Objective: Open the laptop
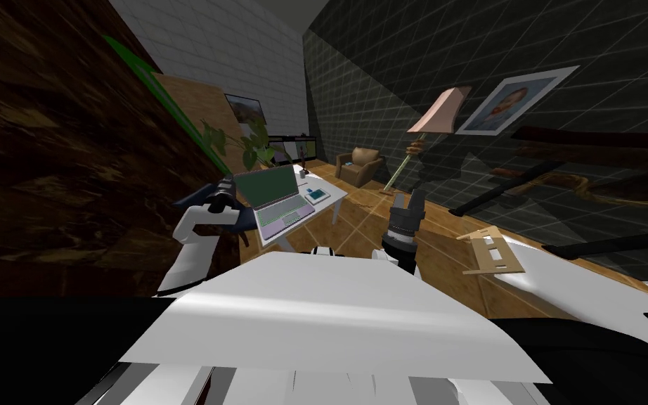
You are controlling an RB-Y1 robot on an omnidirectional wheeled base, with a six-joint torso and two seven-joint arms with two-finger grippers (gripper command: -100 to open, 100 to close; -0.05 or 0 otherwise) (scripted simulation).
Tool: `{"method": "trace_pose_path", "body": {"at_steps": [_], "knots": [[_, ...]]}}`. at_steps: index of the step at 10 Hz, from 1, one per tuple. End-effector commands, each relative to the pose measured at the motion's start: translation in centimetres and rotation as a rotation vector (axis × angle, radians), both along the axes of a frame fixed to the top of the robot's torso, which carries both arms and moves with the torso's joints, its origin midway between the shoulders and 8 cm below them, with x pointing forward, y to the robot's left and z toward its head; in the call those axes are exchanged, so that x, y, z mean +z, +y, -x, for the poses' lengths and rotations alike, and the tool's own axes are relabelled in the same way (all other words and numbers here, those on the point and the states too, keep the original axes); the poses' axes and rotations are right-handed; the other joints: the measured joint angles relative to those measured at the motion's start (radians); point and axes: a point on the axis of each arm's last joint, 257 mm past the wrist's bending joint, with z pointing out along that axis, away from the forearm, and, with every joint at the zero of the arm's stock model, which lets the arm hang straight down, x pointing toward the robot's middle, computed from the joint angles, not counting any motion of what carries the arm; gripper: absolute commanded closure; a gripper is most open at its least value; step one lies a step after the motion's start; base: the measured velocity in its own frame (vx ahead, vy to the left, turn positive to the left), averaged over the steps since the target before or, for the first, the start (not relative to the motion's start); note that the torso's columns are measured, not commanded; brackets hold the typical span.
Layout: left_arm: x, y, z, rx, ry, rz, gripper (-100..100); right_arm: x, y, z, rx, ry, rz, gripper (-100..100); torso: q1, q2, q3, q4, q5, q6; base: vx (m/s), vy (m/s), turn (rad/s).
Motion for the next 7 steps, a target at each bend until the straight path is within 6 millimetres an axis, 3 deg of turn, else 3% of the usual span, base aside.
{"method": "trace_pose_path", "body": {"at_steps": [1, 4, 5, 7], "knots": [[-0.5, 3.3, 1.0, 0.085, 0.045, 0.012, -100, 0.0, 0.0, 0.0, 0.0, 0.0, 0.0, 0, 0.0, 0.0, 0.0, 0.0, 0.0, 0.0, 0.029, 0.003, -0.11], [-0.5, 6.5, 2.4, 0.173, 0.081, 0.022, -100, 0.0, 0.0, 0.0, 0.0, 0.0, 0.0, 0, 0.001, -0.001, 0.0, 0.0, 0.0, 0.0, 0.041, 0.018, -0.109], [-0.5, 5.6, 1.8, 0.155, 0.075, 0.019, -100, 0.0, 0.0, 0.0, 0.0, 0.0, 0.0, 0, 0.002, -0.002, -0.001, -0.001, 0.001, 0.0, 0.027, 0.019, -0.013], [-0.2, 5.9, 1.8, 0.163, 0.077, 0.02, -100, 0.0, 0.0, 0.0, 0.0, 0.0, 0.0, 0, 0.002, -0.003, -0.002, -0.001, 0.0, 0.001, 0.073, 0.054, -0.014]]}}
